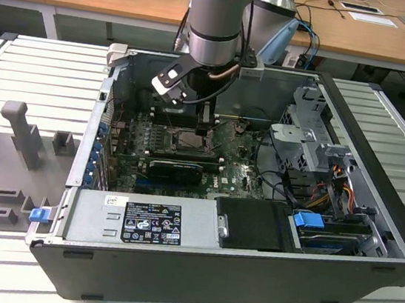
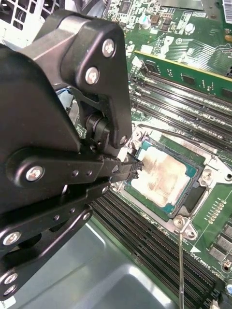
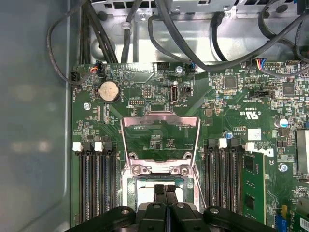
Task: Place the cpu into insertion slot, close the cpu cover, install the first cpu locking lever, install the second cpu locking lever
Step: 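Close the cpu cover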
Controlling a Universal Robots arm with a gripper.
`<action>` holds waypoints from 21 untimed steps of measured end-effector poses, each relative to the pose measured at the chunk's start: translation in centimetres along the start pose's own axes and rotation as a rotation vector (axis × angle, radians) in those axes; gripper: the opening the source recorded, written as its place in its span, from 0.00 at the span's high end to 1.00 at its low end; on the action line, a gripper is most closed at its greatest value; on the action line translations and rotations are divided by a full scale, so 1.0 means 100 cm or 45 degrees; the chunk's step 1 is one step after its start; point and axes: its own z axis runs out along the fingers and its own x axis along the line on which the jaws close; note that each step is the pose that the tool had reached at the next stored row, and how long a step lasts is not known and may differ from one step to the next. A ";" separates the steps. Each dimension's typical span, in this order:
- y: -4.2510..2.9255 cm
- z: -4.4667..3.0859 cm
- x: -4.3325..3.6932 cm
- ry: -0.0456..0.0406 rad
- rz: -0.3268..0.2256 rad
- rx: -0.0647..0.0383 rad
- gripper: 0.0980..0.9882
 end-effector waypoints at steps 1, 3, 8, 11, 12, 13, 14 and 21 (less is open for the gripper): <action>0.0001 -0.0001 0.0000 0.000 0.000 0.000 0.99; 0.0001 -0.0004 0.0001 0.000 0.000 0.000 0.99; 0.0002 -0.0012 0.0001 0.000 0.000 0.000 0.99; 0.0002 -0.0014 0.0001 0.000 0.000 0.000 0.99; 0.0002 -0.0015 0.0001 0.000 0.000 0.000 0.99; 0.0002 -0.0016 0.0001 0.000 0.000 0.000 0.99; 0.0002 -0.0016 0.0001 0.000 0.000 0.000 0.99; 0.0004 -0.0022 0.0001 0.000 0.000 0.000 0.99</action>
